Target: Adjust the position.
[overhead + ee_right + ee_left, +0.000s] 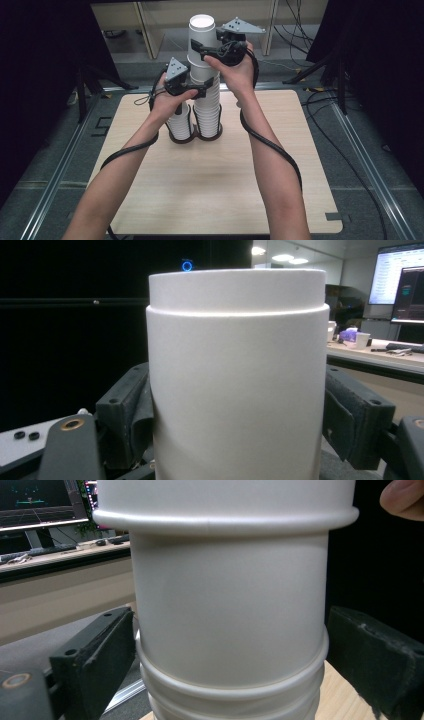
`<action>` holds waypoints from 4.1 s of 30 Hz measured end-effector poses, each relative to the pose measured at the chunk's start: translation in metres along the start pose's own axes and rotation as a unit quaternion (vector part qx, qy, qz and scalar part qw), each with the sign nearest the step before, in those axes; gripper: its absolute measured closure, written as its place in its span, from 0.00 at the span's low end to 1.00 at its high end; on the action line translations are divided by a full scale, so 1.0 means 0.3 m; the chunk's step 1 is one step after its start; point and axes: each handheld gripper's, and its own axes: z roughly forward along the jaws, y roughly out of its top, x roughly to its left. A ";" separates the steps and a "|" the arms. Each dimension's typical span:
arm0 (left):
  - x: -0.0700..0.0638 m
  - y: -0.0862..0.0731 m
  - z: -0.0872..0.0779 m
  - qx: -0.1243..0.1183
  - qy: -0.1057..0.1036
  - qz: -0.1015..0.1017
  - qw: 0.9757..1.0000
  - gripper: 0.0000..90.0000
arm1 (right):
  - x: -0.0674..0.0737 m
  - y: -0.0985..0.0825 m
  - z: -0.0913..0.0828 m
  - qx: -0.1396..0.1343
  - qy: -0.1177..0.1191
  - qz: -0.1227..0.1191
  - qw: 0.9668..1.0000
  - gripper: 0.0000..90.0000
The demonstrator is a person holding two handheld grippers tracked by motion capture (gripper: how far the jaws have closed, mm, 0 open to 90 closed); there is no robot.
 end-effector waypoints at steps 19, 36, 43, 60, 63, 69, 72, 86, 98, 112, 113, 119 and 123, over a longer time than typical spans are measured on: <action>0.004 0.004 -0.001 0.007 0.001 0.010 1.000 0.07 | 0.008 0.055 -0.023 -0.043 -0.010 -0.001 0.999 0.27; 0.007 0.007 0.000 0.008 -0.002 0.017 1.000 0.07 | 0.003 0.091 -0.064 -0.064 -0.009 0.007 0.998 0.27; 0.007 0.007 0.001 0.007 -0.003 0.015 1.000 0.07 | 0.010 0.101 -0.070 -0.074 -0.009 0.013 0.997 0.27; 0.007 0.010 -0.017 0.001 -0.005 0.010 1.000 0.09 | 0.012 0.119 -0.132 -0.084 -0.016 0.009 0.996 0.27; -0.001 0.009 -0.022 -0.007 -0.006 0.004 1.000 0.09 | 0.009 0.117 -0.145 -0.087 -0.016 0.012 0.996 0.27; -0.012 0.014 -0.040 -0.009 -0.011 0.010 1.000 0.00 | 0.010 0.119 -0.164 -0.091 -0.017 0.006 0.996 0.27; -0.018 0.018 -0.052 -0.015 -0.008 0.011 1.000 0.00 | 0.017 0.120 -0.179 -0.092 -0.017 0.004 0.996 0.27; -0.046 0.018 -0.146 -0.037 -0.012 0.021 0.999 0.00 | 0.023 0.093 -0.243 -0.089 -0.015 -0.003 0.996 0.27; -0.080 0.017 -0.228 -0.047 -0.020 0.040 0.998 0.00 | 0.042 0.073 -0.288 -0.086 -0.016 -0.007 0.996 0.27; -0.118 0.013 -0.269 -0.046 -0.037 0.047 0.997 0.00 | 0.063 0.051 -0.350 -0.084 -0.019 -0.016 0.996 0.27; -0.118 0.013 -0.269 -0.046 -0.037 0.047 0.997 0.00 | 0.065 0.048 -0.354 -0.085 -0.019 -0.018 0.996 0.27; -0.136 0.003 -0.286 -0.044 -0.043 0.048 0.997 0.00 | 0.069 0.018 -0.377 -0.081 -0.019 -0.021 0.996 0.27; -0.144 -0.002 -0.291 -0.043 -0.045 0.050 0.997 0.00 | 0.071 0.000 -0.389 -0.077 -0.019 -0.018 0.997 0.27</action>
